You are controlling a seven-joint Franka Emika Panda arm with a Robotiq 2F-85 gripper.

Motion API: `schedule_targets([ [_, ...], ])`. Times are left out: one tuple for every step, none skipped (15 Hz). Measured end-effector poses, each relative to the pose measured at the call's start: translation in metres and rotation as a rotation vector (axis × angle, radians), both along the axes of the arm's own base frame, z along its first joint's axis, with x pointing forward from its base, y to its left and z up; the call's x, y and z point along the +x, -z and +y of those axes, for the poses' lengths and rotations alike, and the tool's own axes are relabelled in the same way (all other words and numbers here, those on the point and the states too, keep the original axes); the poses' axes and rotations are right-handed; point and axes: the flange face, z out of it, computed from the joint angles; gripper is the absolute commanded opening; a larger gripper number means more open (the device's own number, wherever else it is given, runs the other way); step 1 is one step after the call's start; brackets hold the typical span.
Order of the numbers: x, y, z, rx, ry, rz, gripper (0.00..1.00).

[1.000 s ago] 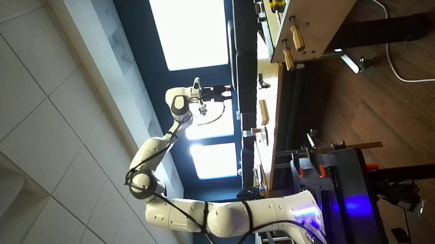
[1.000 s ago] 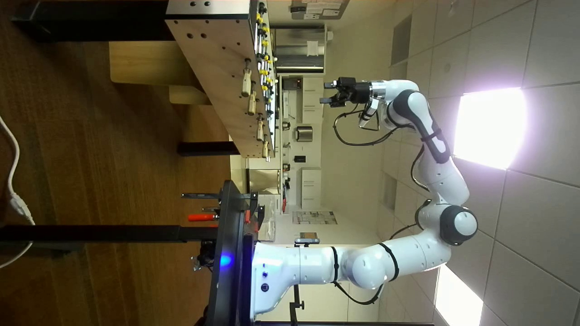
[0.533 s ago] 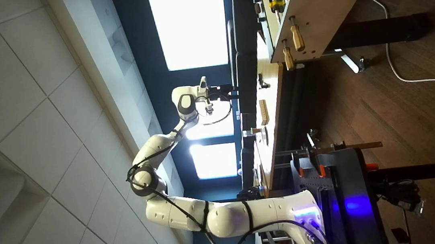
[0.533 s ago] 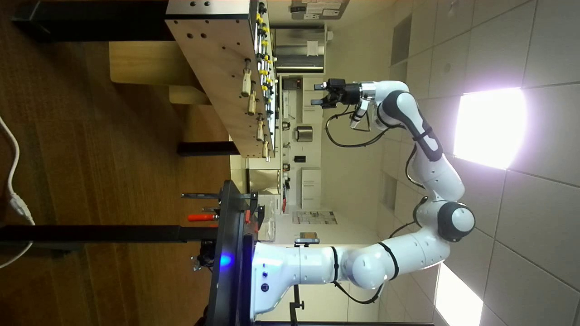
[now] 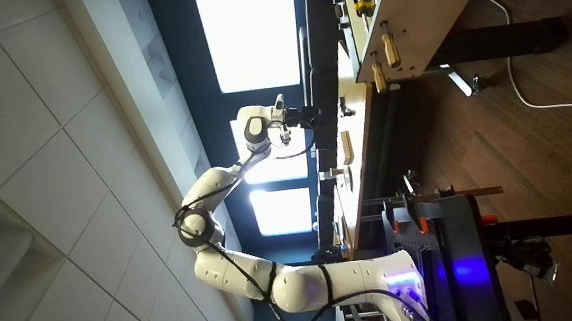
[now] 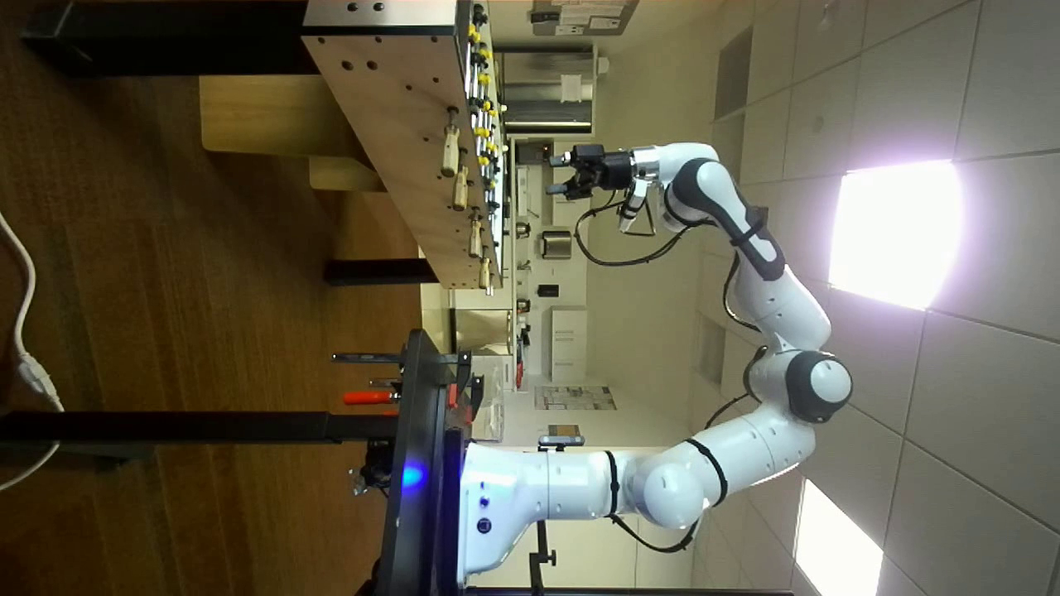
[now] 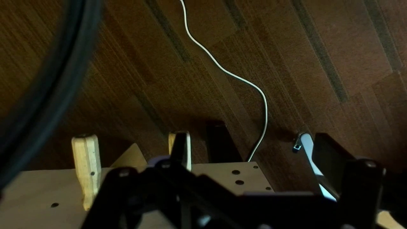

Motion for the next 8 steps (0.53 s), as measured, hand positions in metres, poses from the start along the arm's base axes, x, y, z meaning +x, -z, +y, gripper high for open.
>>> schedule_targets([
  [0.003, 0.005, -0.001, -0.003, 0.0, 0.005, 1.0],
  [0.006, 0.01, -0.001, -0.007, -0.002, 0.006, 1.0],
  [0.009, 0.015, -0.001, -0.009, -0.003, 0.006, 1.0],
  [0.013, 0.019, -0.002, -0.01, -0.003, 0.004, 1.0],
  [0.017, 0.023, -0.002, -0.009, -0.002, 0.003, 1.0],
  [0.02, 0.027, -0.002, -0.009, 0.0, 0.002, 1.0],
  [0.024, 0.031, -0.003, -0.008, 0.002, 0.002, 1.0],
  [0.028, 0.035, -0.005, -0.008, 0.005, 0.002, 1.0],
])
